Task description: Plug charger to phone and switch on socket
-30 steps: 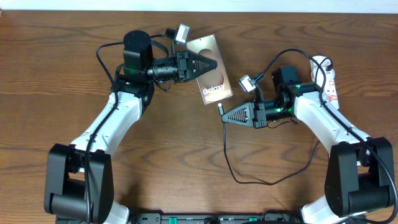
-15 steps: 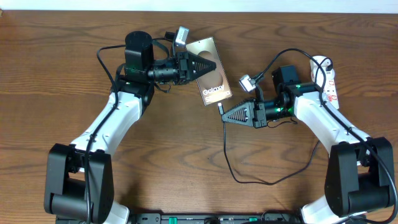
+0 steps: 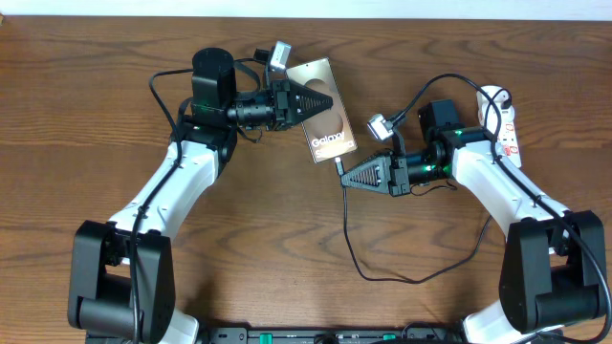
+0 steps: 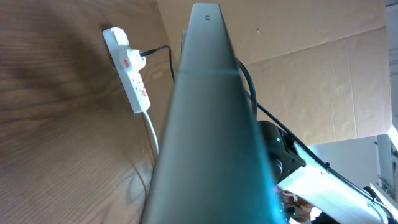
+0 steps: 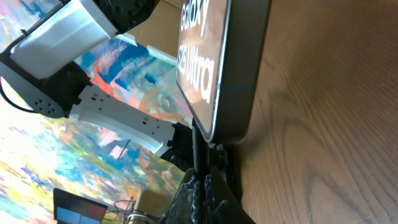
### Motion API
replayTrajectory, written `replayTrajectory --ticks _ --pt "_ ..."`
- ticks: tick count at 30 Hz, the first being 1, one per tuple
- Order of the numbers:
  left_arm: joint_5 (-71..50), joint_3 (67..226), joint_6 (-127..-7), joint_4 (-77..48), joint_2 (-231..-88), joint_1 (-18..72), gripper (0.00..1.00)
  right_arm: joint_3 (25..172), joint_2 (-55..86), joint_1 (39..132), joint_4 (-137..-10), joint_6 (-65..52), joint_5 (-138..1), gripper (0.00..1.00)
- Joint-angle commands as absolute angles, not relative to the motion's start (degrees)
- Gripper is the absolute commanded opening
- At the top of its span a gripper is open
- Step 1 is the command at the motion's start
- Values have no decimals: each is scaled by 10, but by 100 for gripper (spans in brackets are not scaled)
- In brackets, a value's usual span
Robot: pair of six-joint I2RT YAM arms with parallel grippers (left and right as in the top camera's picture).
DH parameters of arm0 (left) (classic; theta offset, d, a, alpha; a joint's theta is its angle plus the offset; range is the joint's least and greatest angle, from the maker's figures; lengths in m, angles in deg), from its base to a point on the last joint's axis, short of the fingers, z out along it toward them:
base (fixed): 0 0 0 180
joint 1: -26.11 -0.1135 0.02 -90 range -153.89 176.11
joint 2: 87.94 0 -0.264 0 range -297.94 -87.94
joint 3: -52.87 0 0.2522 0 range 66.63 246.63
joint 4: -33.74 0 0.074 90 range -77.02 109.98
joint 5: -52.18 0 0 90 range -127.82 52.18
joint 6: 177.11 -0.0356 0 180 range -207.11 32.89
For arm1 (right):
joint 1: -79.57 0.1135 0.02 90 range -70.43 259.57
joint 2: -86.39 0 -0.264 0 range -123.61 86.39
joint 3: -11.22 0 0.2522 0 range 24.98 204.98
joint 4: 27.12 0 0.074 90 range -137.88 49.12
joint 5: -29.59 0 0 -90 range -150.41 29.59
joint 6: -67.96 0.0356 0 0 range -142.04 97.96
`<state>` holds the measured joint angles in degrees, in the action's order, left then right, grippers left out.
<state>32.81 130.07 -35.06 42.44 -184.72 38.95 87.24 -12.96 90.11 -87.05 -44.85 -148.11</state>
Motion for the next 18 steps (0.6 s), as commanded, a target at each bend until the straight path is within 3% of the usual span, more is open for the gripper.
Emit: replayTrajectory --ticks 1,18 --pt "351 1310 -359 430 -1836 388 7 872 -121 905 -869 -452 -1499 1" --pt "350 1310 -383 430 -1836 397 8 872 -121 905 -867 -452 -1499 1"
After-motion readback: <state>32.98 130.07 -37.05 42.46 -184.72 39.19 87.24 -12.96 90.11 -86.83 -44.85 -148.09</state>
